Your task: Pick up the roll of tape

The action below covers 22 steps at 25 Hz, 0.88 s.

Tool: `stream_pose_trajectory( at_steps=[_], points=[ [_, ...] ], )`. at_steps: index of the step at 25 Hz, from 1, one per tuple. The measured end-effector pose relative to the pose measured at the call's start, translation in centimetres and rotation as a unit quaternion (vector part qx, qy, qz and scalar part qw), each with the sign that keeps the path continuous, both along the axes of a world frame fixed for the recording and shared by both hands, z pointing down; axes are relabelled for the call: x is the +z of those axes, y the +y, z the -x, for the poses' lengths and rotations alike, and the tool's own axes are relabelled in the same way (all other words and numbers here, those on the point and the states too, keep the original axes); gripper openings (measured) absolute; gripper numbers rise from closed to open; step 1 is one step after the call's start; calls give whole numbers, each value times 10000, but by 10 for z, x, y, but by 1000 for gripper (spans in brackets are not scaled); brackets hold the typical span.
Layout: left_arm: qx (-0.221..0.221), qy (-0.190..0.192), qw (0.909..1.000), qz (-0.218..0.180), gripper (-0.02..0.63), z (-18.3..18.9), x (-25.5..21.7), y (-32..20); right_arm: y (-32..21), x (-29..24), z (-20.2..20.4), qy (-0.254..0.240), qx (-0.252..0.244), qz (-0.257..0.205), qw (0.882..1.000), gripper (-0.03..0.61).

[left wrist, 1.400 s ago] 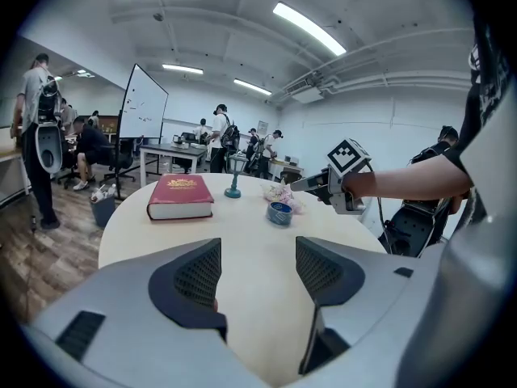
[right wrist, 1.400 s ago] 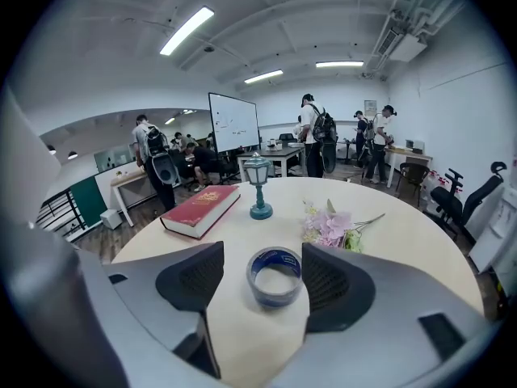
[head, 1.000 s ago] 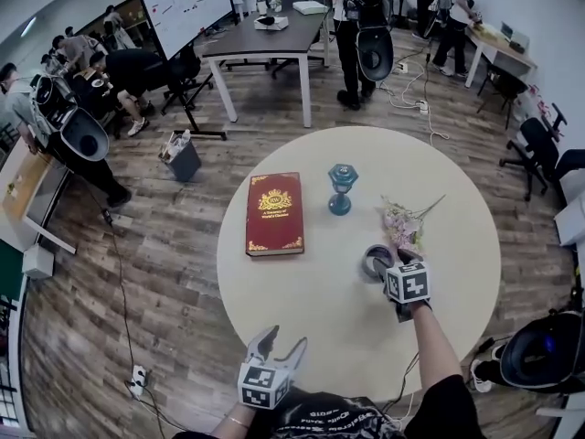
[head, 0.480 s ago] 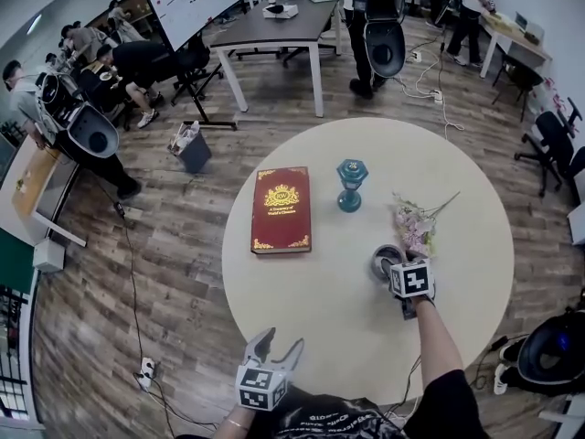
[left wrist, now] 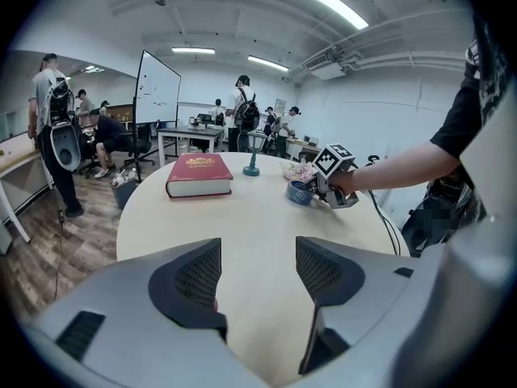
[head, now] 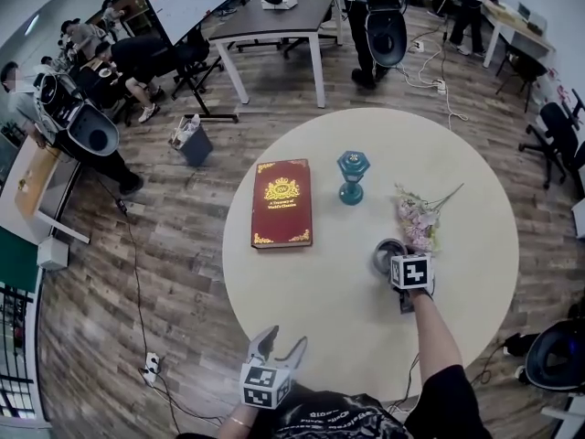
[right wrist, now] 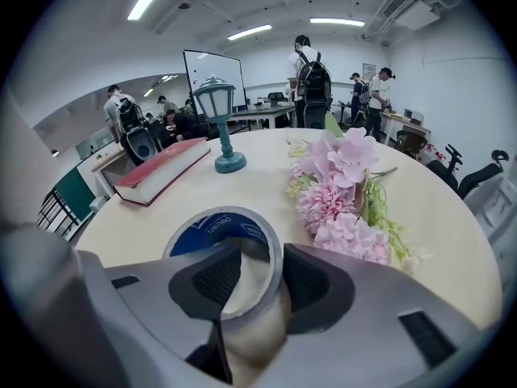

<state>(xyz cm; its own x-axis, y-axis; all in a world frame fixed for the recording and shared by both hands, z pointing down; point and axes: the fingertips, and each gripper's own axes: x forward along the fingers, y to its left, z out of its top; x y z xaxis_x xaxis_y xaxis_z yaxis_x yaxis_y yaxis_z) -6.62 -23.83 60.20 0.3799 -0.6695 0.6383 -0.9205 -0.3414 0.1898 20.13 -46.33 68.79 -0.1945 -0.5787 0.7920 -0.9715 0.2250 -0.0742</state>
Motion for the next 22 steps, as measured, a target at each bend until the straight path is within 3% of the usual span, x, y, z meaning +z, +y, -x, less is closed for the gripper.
stream_pose_trajectory(
  at_steps=[5,14,22],
  points=[
    [20,13,10000,-22,311,-1,0,-1,1,-1,-3,303,134,-44,9994,89],
    [-131,222,9996,-126,305,-3,-8,-3,9,-24,5,803,-164,-504,9954,80],
    [-104,319,9992,-240,305,-3,-15,1,14,-67,10,775,-119,-1139,9904,75]
  ],
)
